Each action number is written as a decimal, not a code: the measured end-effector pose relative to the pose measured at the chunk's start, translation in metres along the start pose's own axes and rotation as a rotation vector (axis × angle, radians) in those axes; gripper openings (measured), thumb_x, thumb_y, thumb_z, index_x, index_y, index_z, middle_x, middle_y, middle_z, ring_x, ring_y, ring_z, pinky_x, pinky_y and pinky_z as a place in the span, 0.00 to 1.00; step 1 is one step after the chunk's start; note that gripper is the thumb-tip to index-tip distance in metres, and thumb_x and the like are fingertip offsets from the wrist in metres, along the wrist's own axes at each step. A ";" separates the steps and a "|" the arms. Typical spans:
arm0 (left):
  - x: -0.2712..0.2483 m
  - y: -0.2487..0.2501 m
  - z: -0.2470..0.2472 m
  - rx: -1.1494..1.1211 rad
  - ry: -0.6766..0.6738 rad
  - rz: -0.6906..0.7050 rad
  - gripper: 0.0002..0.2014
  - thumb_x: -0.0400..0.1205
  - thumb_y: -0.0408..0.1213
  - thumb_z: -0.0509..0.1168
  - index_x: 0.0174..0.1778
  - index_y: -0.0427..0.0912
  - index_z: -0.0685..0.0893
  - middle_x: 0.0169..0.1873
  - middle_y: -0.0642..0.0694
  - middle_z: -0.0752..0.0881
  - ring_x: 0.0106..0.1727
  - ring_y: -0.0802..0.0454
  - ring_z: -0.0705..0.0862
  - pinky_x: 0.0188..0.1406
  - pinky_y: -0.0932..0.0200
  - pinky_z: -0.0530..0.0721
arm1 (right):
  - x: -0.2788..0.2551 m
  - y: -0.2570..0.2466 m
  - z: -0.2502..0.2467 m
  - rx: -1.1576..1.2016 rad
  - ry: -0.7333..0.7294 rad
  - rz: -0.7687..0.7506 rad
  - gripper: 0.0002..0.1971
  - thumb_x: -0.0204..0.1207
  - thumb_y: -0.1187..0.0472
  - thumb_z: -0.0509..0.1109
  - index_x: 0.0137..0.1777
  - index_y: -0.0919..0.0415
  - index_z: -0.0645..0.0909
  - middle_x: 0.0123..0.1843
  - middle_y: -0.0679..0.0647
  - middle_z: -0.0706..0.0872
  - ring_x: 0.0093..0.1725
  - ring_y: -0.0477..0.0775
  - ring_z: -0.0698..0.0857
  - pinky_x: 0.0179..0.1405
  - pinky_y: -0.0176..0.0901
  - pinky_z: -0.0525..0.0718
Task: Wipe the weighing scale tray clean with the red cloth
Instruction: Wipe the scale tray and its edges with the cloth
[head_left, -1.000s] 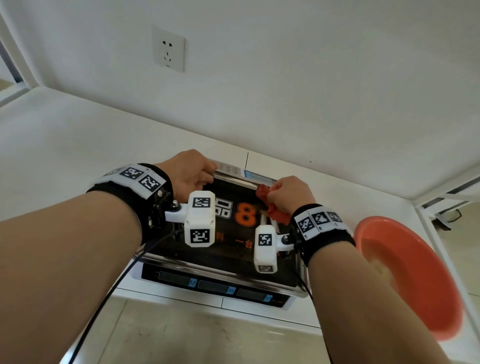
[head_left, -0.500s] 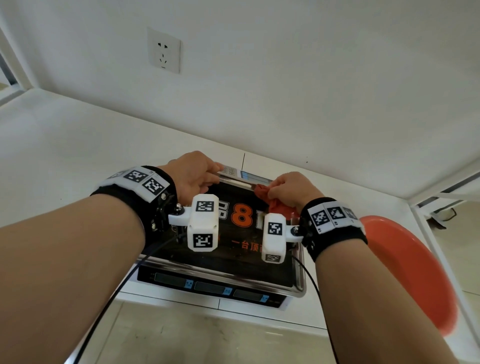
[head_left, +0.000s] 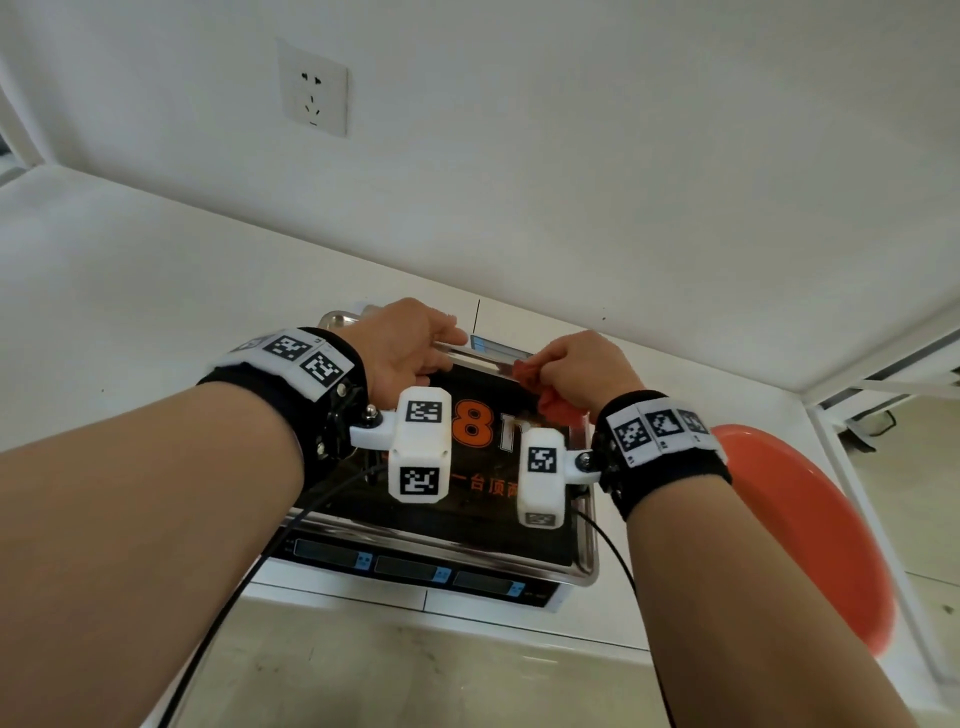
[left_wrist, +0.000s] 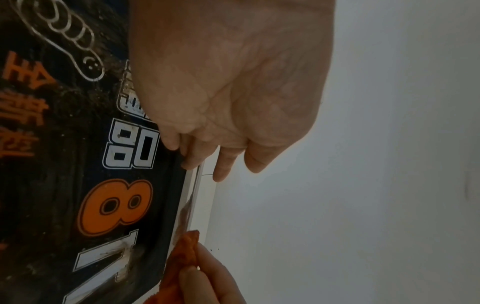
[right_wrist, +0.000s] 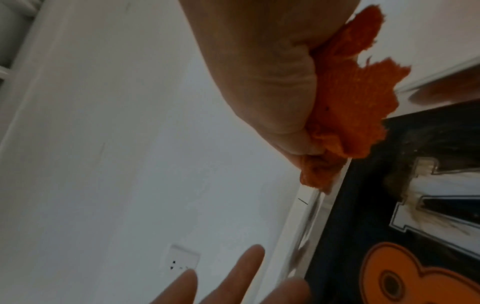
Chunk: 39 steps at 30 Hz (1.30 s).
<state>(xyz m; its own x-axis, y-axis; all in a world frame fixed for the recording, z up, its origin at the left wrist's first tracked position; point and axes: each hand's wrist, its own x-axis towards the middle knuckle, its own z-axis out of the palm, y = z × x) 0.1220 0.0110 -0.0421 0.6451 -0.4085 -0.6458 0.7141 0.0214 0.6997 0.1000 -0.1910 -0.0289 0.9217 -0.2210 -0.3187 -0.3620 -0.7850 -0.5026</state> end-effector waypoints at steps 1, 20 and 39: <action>0.001 0.000 0.000 0.007 -0.006 -0.001 0.22 0.85 0.47 0.54 0.73 0.43 0.75 0.80 0.34 0.63 0.84 0.41 0.52 0.81 0.44 0.53 | 0.002 0.004 -0.002 -0.003 0.025 0.017 0.12 0.76 0.66 0.72 0.39 0.49 0.90 0.36 0.52 0.93 0.40 0.54 0.93 0.48 0.54 0.93; -0.008 0.000 0.012 0.066 -0.061 -0.074 0.35 0.84 0.62 0.41 0.83 0.44 0.58 0.83 0.32 0.48 0.84 0.37 0.42 0.81 0.37 0.46 | -0.001 0.016 0.001 0.003 -0.034 0.074 0.13 0.78 0.67 0.71 0.38 0.48 0.87 0.37 0.54 0.92 0.40 0.54 0.93 0.48 0.50 0.93; -0.012 0.001 0.016 0.048 -0.061 -0.104 0.36 0.84 0.62 0.40 0.84 0.43 0.55 0.83 0.33 0.47 0.84 0.37 0.41 0.81 0.37 0.43 | -0.007 0.033 0.005 -0.097 -0.013 0.085 0.15 0.78 0.66 0.68 0.42 0.45 0.91 0.32 0.50 0.93 0.35 0.52 0.94 0.45 0.52 0.94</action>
<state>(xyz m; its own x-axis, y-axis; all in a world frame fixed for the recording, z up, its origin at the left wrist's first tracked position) 0.1105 0.0011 -0.0285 0.5493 -0.4606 -0.6972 0.7618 -0.0668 0.6444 0.0811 -0.2127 -0.0476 0.8861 -0.2823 -0.3676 -0.4232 -0.8161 -0.3934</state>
